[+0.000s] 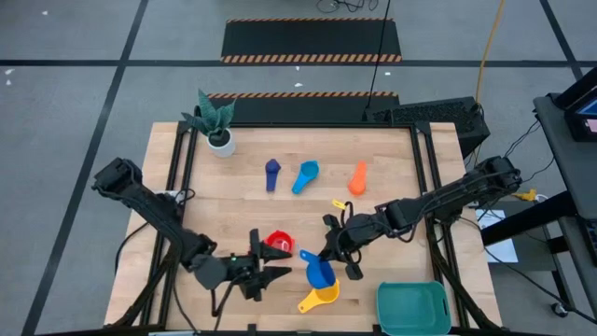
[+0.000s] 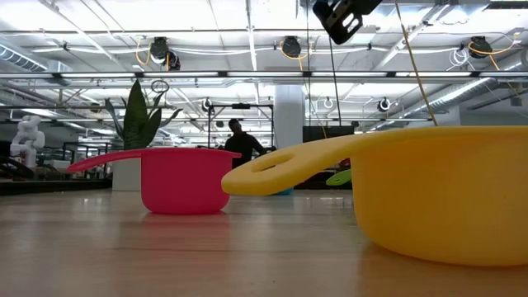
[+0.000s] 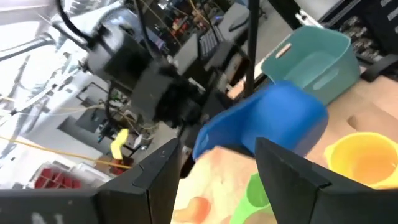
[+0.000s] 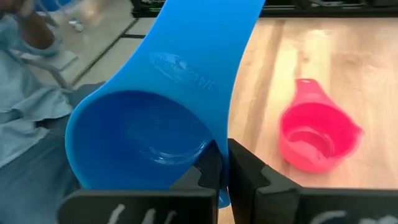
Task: Nest measuring cups in basket
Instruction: Stack the blue measuring cup on top of the red measuring cup
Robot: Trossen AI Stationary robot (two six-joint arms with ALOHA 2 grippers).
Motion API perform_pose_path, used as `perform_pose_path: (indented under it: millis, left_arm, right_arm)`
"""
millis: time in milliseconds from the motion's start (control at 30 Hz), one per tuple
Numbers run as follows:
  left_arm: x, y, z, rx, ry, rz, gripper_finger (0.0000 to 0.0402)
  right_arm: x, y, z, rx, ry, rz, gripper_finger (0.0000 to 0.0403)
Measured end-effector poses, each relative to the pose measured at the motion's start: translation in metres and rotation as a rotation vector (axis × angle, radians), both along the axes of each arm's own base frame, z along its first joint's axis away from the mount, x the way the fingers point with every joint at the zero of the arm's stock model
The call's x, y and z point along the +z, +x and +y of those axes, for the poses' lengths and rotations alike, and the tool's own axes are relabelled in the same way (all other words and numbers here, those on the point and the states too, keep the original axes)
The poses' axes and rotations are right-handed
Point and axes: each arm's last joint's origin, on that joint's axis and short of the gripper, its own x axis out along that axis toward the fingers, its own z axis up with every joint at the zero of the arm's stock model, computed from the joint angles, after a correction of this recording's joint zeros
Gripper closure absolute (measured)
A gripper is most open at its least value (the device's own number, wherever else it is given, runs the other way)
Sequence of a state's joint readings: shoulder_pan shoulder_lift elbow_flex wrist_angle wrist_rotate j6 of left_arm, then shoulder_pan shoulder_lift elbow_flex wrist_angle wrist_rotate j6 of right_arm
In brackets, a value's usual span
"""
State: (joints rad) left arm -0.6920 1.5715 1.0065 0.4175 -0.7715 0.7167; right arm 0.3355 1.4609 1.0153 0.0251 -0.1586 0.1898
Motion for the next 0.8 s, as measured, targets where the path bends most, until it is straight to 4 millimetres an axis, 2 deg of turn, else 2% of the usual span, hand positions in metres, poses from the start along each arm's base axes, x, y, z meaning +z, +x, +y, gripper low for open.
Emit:
perform_pose_path:
  millis: [233, 533, 800]
  left_arm:
    - [-0.001, 0.012, 0.009, -0.034, -0.113, -0.021, 0.0191]
    - [-0.001, 0.019, 0.019, -0.05, -0.156, -0.016, 0.0163]
    - [-0.004, 0.025, 0.027, -0.12, -0.174, 0.028, 0.0196]
  right_arm:
    - [0.001, 0.0, 0.002, 0.008, 0.006, -0.006, 0.0399]
    - [-0.001, 0.0, 0.003, 0.007, 0.006, 0.0, 0.0399]
    - [-0.017, 0.007, 0.006, 0.051, 0.016, 0.06, 0.0399]
